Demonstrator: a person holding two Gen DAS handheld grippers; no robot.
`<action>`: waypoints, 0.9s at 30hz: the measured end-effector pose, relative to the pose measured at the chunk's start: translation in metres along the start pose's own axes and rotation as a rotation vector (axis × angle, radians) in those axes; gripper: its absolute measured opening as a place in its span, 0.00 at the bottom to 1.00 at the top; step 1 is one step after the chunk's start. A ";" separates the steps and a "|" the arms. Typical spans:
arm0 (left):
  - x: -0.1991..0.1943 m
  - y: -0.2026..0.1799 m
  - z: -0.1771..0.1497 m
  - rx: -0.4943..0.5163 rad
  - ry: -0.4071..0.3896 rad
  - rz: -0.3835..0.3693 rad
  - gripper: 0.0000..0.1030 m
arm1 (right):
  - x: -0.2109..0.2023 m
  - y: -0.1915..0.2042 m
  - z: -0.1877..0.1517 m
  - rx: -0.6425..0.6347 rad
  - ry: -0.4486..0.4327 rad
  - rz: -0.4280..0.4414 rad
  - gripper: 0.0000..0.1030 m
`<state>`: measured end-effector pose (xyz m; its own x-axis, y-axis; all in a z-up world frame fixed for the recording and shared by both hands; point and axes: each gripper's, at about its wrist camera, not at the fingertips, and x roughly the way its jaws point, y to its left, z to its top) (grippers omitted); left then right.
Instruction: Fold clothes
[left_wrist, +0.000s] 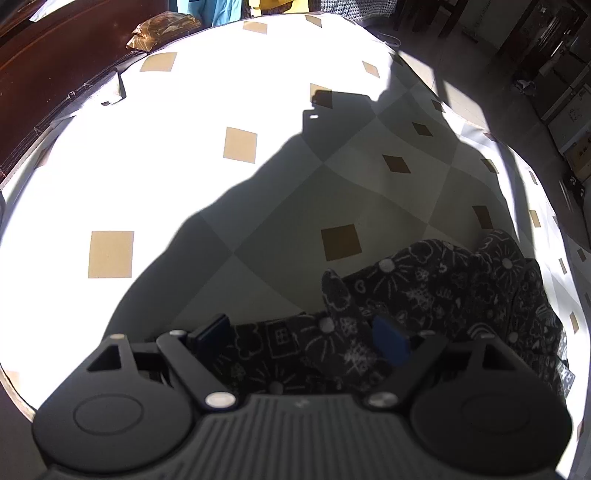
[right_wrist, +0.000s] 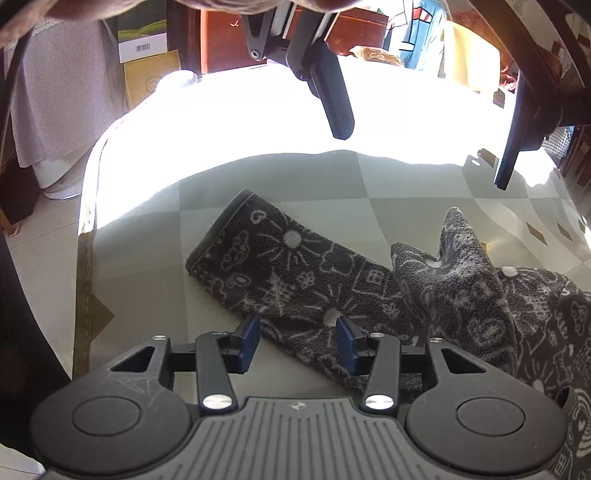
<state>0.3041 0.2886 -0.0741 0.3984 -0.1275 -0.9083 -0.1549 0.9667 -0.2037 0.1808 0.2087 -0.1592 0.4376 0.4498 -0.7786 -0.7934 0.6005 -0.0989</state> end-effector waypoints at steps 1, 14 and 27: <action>0.000 0.001 0.000 0.000 0.002 0.002 0.82 | 0.005 0.001 -0.001 -0.009 0.010 0.002 0.43; 0.001 0.010 0.005 -0.045 -0.015 0.038 0.82 | 0.010 0.011 -0.007 -0.025 -0.025 -0.106 0.09; -0.020 0.012 0.017 -0.075 -0.134 0.108 0.86 | -0.086 -0.052 0.003 0.272 -0.257 -0.436 0.09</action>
<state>0.3094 0.3067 -0.0525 0.4916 0.0112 -0.8707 -0.2678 0.9534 -0.1389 0.1861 0.1408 -0.0857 0.8160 0.2480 -0.5222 -0.3937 0.8998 -0.1879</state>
